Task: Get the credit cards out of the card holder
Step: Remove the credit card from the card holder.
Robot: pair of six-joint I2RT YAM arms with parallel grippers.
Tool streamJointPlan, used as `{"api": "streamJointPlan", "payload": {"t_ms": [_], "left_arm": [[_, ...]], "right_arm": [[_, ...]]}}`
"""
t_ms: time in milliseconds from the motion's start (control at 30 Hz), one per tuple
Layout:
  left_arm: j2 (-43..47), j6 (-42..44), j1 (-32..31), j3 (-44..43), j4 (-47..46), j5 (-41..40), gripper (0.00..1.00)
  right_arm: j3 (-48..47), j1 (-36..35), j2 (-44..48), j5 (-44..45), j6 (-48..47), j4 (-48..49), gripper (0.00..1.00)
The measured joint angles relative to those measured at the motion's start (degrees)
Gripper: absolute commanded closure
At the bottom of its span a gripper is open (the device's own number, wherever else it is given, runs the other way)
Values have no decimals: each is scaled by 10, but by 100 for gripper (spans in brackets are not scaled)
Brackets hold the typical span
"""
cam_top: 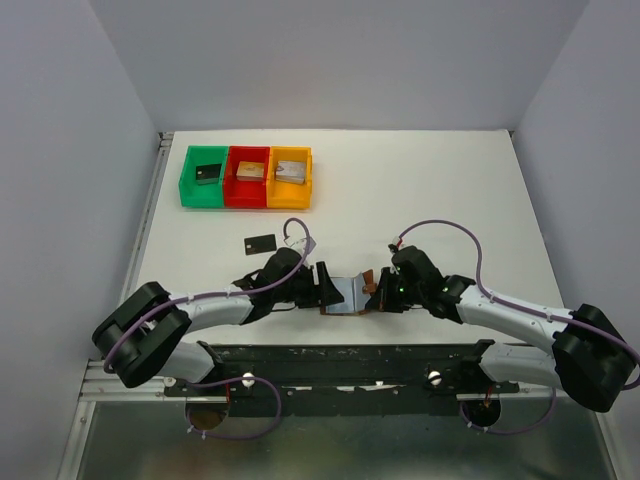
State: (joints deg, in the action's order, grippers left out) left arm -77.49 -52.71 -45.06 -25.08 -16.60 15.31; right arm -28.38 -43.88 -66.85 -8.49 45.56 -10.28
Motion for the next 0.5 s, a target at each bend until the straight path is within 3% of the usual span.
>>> {"api": "streamJointPlan", "payload": {"t_ms": [500], "left_arm": [[-30,2,-11,-19,-18,10,27]], "right_arm": [[0,0,-4,-8,0,7,100]]}}
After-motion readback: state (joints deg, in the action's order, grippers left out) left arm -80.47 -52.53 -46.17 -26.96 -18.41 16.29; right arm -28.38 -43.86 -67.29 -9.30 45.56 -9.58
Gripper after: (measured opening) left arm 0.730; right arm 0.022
